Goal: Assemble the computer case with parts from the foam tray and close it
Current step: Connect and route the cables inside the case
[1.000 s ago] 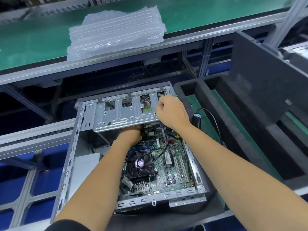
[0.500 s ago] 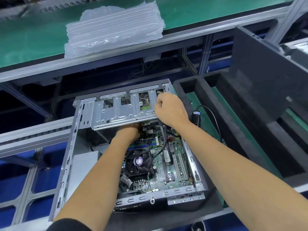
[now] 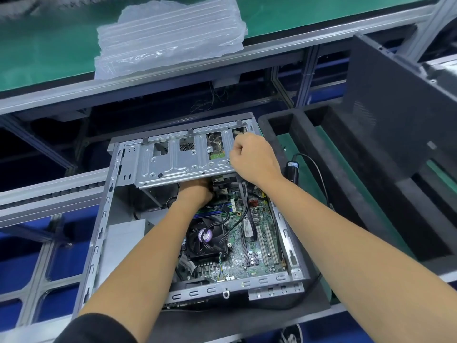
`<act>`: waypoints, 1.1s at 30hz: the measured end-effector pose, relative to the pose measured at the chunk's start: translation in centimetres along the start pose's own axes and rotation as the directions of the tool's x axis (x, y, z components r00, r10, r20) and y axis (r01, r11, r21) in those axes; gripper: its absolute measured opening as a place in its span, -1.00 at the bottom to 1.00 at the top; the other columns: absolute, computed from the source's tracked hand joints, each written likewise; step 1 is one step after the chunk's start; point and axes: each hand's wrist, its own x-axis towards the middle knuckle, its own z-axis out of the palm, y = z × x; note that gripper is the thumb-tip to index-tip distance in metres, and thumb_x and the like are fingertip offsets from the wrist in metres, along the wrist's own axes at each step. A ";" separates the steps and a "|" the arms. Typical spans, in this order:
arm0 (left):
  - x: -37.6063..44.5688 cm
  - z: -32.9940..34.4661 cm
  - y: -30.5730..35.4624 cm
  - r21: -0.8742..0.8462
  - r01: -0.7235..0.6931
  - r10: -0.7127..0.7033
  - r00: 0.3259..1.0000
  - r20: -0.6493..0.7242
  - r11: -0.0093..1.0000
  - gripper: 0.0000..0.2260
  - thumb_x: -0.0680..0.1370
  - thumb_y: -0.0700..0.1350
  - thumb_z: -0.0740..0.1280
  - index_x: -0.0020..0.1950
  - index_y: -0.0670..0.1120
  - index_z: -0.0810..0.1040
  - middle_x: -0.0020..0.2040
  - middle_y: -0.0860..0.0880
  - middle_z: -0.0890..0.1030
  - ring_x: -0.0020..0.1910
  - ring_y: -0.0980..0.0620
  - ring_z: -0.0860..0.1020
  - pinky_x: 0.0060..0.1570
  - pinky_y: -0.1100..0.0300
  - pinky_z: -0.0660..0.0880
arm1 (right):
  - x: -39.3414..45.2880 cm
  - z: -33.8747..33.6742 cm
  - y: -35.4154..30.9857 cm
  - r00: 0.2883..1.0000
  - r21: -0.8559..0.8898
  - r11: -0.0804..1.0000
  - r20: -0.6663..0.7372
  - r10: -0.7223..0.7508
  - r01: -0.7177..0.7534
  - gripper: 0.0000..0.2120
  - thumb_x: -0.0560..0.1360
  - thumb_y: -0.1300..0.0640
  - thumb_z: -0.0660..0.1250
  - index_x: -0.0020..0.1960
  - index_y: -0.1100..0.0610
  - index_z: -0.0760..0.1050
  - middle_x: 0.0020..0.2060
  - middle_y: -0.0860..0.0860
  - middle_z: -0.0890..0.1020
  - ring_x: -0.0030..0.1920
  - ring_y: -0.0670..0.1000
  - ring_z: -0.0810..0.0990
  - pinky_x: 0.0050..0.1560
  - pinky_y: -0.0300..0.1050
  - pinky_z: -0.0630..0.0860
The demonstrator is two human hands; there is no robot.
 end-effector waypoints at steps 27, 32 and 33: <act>-1.3 -1.9 -3.3 -0.236 0.170 -0.136 0.979 0.152 0.957 -0.53 0.61 0.16 0.07 0.46 -0.03 0.33 0.45 -0.08 0.35 0.40 -0.12 0.32 0.35 0.02 0.25 | -0.2 -0.3 -0.6 0.997 0.013 0.999 -0.062 0.046 -0.045 -0.84 0.46 0.29 0.16 -0.25 0.26 0.48 -0.24 0.14 0.59 -0.16 0.18 0.57 -0.24 -0.01 0.49; -2.0 -1.6 -3.7 -0.079 0.198 -0.200 0.980 -0.018 0.977 -0.68 0.61 0.02 0.12 0.34 0.06 0.42 0.32 -0.03 0.47 0.28 -0.11 0.43 0.14 0.08 0.38 | -0.2 -0.3 -0.6 0.996 0.008 0.998 -0.057 0.068 -0.068 -0.84 0.46 0.28 0.16 -0.23 0.27 0.49 -0.21 0.14 0.59 -0.15 0.18 0.57 -0.19 0.05 0.53; -2.2 -1.5 -3.8 -0.057 0.252 -0.256 0.963 -0.089 0.966 -0.72 0.59 -0.05 0.15 0.27 0.03 0.48 0.24 -0.03 0.52 0.23 -0.10 0.46 0.09 0.11 0.39 | -0.3 -0.3 -0.6 0.996 0.008 0.998 -0.057 0.068 -0.068 -0.83 0.46 0.28 0.16 -0.22 0.27 0.50 -0.20 0.14 0.60 -0.15 0.18 0.57 -0.19 0.05 0.53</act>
